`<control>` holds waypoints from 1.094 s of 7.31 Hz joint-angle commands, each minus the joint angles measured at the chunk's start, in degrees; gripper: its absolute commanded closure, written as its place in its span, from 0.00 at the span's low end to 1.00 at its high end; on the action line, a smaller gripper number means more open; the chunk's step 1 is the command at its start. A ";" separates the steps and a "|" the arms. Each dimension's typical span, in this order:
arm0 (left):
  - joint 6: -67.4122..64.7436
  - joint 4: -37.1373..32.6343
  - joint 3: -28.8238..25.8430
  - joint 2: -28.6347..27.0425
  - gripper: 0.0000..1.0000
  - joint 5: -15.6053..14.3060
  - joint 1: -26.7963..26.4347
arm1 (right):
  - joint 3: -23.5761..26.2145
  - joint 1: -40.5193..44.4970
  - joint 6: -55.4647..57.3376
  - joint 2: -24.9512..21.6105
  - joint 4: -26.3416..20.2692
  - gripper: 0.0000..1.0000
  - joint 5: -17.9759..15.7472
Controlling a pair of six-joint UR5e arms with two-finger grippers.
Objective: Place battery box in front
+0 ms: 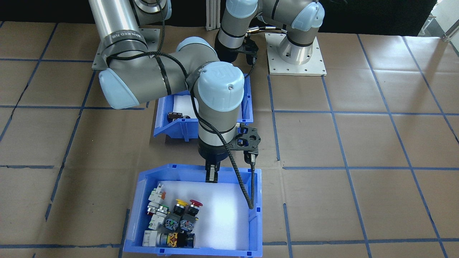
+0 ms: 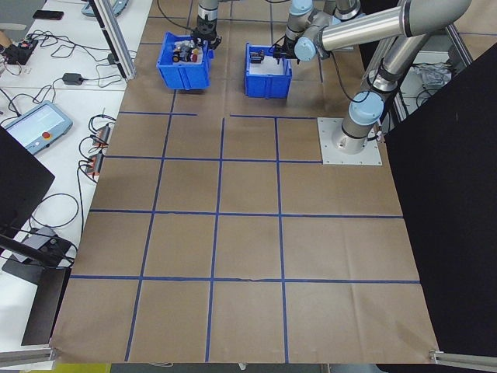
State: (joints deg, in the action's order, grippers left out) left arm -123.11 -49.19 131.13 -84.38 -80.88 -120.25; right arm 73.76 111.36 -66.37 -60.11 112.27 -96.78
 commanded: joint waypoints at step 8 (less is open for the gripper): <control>2.23 13.96 0.01 -3.44 1.00 -0.33 -2.45 | 28.87 -37.59 -43.99 -26.53 1.81 1.00 7.20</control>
State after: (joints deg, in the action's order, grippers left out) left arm -123.14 -36.49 131.47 -88.69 -80.77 -122.86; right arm 98.52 78.18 -105.98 -83.46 113.89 -91.54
